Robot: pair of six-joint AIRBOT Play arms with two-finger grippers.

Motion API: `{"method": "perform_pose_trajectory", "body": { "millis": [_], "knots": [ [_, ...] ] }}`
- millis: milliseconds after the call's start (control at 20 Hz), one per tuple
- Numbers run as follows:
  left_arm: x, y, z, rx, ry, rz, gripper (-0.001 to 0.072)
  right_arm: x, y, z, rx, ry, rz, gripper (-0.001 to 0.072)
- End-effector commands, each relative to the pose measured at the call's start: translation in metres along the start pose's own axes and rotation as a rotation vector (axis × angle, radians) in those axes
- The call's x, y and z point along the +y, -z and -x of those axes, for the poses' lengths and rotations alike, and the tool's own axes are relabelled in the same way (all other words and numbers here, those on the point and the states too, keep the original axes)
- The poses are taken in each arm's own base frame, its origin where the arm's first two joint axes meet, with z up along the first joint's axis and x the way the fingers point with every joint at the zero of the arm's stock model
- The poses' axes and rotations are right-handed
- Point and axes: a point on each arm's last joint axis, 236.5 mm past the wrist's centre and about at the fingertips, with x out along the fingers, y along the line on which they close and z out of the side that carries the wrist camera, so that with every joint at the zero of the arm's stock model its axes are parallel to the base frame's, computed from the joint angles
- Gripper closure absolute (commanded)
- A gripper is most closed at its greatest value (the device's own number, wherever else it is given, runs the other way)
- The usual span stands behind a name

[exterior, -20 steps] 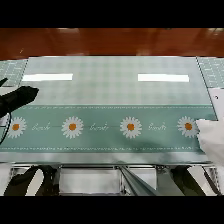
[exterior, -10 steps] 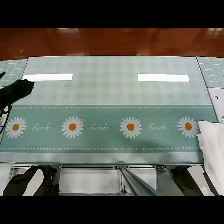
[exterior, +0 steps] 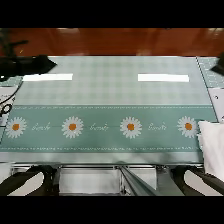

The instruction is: Fold the shirts.

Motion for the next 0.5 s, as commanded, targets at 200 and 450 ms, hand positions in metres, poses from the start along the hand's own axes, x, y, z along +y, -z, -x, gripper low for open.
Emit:
{"method": "perform_pose_trajectory", "body": {
  "millis": [200, 450],
  "knots": [
    [0.048, 0.069, -0.021, 0.333, -0.178, 0.075, 0.0679, 0.042, 0.065, -0.096, 0.311, 0.225, 0.284, 0.0689],
    [0.052, 0.068, -0.020, 0.330, -0.184, 0.085, 0.0679, 0.044, 0.060, -0.099, 0.285, 0.217, 0.288, 0.0689]
  ]
}}
